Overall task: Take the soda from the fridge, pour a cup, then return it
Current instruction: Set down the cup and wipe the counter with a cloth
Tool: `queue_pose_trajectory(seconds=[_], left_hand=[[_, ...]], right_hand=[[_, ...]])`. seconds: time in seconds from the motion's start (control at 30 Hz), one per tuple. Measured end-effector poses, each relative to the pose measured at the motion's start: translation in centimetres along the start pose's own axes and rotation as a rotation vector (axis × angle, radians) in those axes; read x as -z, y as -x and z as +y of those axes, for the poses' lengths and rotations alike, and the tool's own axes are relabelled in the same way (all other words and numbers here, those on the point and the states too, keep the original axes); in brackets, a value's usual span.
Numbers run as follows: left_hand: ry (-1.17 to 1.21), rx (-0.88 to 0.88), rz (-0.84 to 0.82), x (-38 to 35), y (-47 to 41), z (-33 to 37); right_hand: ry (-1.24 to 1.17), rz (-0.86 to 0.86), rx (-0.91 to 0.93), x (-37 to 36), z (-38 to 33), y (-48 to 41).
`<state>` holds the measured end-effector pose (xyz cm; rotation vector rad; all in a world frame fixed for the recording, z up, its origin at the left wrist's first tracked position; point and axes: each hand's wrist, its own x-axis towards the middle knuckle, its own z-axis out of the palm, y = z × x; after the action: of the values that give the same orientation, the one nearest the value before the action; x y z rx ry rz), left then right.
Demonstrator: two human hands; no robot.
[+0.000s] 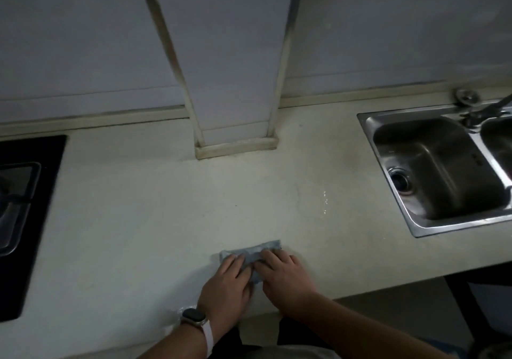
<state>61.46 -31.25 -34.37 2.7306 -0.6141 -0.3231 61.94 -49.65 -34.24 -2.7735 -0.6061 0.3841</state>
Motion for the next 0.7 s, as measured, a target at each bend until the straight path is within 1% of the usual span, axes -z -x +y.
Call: queue_pose_trajectory(seconds=[0.2, 0.43, 0.53, 0.6, 0.7], left_hand=[[0.011, -0.021, -0.052, -1.4, -3.4, 5.8], [0.032, 0.019, -0.048, -2.9, -7.5, 11.2], [0.049, 0.041, -0.009, -3.3, -9.4, 12.1], [0.06, 0.055, -0.027, -3.2, -10.4, 12.1], [0.055, 0.027, -0.015, -3.3, -11.0, 11.1]], right_hand=[[-0.005, 0.047, -0.053, 1.2, 5.7, 3.5], [-0.01, 0.106, -0.084, 2.2, 11.7, 5.7], [-0.009, 0.116, -0.084, 2.6, 13.2, 5.3], [-0.001, 0.118, -0.061, 2.8, 13.8, 4.6], [-0.003, 0.113, -0.034, 3.0, 14.0, 3.5]])
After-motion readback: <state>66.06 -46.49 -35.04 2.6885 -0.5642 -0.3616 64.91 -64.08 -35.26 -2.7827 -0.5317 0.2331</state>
